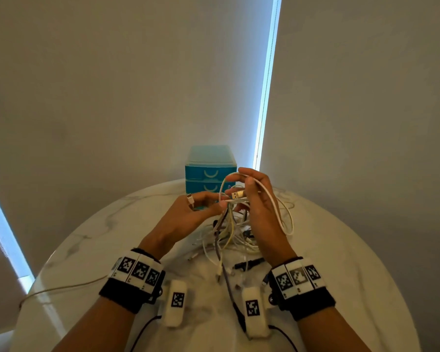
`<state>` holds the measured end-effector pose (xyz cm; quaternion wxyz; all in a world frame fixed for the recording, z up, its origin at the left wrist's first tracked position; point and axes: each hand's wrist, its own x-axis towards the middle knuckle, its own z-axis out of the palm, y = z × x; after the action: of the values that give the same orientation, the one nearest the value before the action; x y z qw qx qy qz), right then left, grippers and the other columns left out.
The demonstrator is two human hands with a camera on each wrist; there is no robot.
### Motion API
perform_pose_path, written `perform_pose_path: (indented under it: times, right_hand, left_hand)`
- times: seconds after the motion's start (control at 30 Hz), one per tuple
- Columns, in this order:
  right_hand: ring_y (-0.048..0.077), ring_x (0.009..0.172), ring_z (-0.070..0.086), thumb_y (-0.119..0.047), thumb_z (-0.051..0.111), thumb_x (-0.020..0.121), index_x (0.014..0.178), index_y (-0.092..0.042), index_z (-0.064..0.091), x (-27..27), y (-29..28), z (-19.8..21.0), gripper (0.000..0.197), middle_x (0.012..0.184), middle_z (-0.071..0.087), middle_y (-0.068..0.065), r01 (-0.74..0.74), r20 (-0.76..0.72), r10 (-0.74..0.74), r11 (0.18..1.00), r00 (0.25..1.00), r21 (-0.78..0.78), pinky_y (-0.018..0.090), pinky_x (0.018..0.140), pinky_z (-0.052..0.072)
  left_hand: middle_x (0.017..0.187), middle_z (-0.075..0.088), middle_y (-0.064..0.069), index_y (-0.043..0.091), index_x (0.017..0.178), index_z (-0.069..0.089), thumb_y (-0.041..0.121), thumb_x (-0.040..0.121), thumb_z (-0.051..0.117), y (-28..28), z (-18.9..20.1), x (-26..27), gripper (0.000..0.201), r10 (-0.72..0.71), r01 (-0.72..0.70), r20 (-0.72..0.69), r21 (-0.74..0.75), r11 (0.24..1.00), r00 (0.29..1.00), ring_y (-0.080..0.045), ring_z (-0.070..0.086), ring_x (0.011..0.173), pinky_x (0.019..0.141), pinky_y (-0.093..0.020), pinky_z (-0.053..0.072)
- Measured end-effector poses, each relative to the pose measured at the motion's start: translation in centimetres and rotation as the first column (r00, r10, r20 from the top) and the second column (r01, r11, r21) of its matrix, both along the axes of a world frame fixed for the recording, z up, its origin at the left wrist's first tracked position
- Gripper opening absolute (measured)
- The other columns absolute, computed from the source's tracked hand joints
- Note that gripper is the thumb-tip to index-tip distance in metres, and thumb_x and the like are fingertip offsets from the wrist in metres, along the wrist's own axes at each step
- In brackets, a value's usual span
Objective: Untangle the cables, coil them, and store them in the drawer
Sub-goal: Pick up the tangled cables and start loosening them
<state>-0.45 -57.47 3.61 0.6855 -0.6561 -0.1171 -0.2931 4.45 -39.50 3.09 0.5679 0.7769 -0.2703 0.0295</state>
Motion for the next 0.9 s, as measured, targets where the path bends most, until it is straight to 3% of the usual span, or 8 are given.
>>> perform_pose_path:
  times: [0.07, 0.13, 0.3, 0.4, 0.5, 0.57, 0.7, 0.9]
  right_hand:
    - [0.013, 0.096, 0.075, -0.034, 0.059, 0.109, 0.133, -0.027, 0.058, -0.1, 0.1, -0.6, 0.025, 0.115, 0.074, -0.005, 0.088, -0.043, -0.089, 0.995, 0.995, -0.044, 0.031, 0.077, 0.064]
    - [0.011, 0.106, 0.073, -0.035, 0.077, 0.099, 0.133, -0.033, 0.054, -0.2, 0.2, -1.5, 0.041, 0.119, 0.07, -0.011, 0.119, -0.089, -0.129, 0.987, 0.988, -0.113, 0.032, 0.085, 0.064]
    - [0.001, 0.09, 0.072, -0.011, 0.081, 0.093, 0.109, -0.025, 0.068, 0.9, -1.3, -3.1, 0.025, 0.101, 0.075, -0.007, 0.256, -0.056, -0.27, 0.948, 0.961, -0.188, 0.026, 0.081, 0.059]
    - [0.006, 0.086, 0.074, -0.011, 0.083, 0.092, 0.106, -0.019, 0.072, 0.9, -1.6, -2.8, 0.019, 0.099, 0.077, -0.005, 0.287, -0.093, -0.294, 0.955, 0.951, -0.08, 0.027, 0.082, 0.063]
    - [0.007, 0.081, 0.075, -0.011, 0.084, 0.091, 0.109, -0.013, 0.072, 0.5, -1.0, -2.3, 0.022, 0.099, 0.077, 0.002, 0.223, -0.103, -0.219, 0.975, 0.97, 0.02, 0.02, 0.07, 0.06]
    - [0.007, 0.082, 0.076, -0.014, 0.083, 0.092, 0.11, -0.014, 0.071, 0.3, -0.7, -1.9, 0.021, 0.101, 0.078, 0.002, 0.23, -0.1, -0.225, 0.972, 0.969, 0.043, 0.017, 0.069, 0.059]
    - [0.016, 0.093, 0.078, -0.023, 0.085, 0.092, 0.11, -0.016, 0.072, 0.8, -1.1, -1.9, 0.024, 0.107, 0.078, -0.001, 0.289, -0.155, -0.277, 0.955, 0.948, 0.063, 0.03, 0.083, 0.065]
    - [0.006, 0.101, 0.068, -0.007, 0.072, 0.099, 0.102, -0.018, 0.074, 0.4, -2.0, -2.6, 0.012, 0.106, 0.072, -0.01, 0.389, 0.229, -0.324, 0.846, 0.918, -0.365, 0.016, 0.085, 0.053]
  left_hand:
    - [0.094, 0.08, 0.018, 0.029, 0.109, 0.082, 0.038, 0.1, 0.072, 0.0, -0.2, 0.0, 0.016, 0.019, -0.018, 0.016, -0.05, 0.999, 1.0, 0.01, 0.069, 0.086, 0.069, -0.001, 0.047]
    - [0.087, 0.079, 0.017, 0.019, 0.105, 0.083, 0.035, 0.103, 0.068, 0.2, -0.2, -0.3, 0.022, 0.033, -0.031, 0.017, -0.122, 0.992, 0.999, 0.01, 0.066, 0.071, 0.061, -0.002, 0.045]
    - [0.101, 0.078, 0.005, 0.022, 0.109, 0.081, 0.044, 0.106, 0.062, 2.0, 0.4, 0.6, 0.029, 0.051, -0.071, -0.072, -0.308, 0.949, 0.996, -0.004, 0.043, 0.057, 0.052, -0.022, 0.034]
    - [0.091, 0.079, 0.011, 0.023, 0.109, 0.08, 0.043, 0.104, 0.066, 2.0, 0.6, 0.6, 0.025, 0.062, -0.08, -0.119, -0.161, 0.984, 0.991, -0.001, 0.049, 0.055, 0.052, -0.019, 0.037]
    - [0.094, 0.079, 0.011, 0.027, 0.118, 0.078, 0.034, 0.097, 0.078, 1.0, 0.1, -0.1, 0.022, -0.064, 0.071, -0.152, 0.036, 0.997, 0.986, 0.01, 0.07, 0.075, 0.069, -0.007, 0.051]
    - [0.103, 0.081, 0.006, 0.031, 0.119, 0.078, 0.034, 0.092, 0.083, 0.8, -0.4, 0.0, 0.027, -0.152, 0.173, -0.161, 0.123, 0.977, 0.975, -0.001, 0.076, 0.098, 0.087, -0.013, 0.055]
    - [0.103, 0.081, 0.005, 0.027, 0.103, 0.083, 0.032, 0.084, 0.091, 0.9, -0.6, 0.2, 0.021, -0.17, 0.184, -0.083, 0.216, 0.959, 0.982, -0.007, 0.074, 0.101, 0.091, -0.02, 0.052]
    - [0.099, 0.081, 0.015, 0.026, 0.1, 0.083, 0.035, 0.086, 0.088, 1.0, -0.5, 0.7, 0.017, 0.107, -0.107, -0.007, -0.057, 0.993, 0.994, 0.003, 0.072, 0.097, 0.088, -0.02, 0.05]
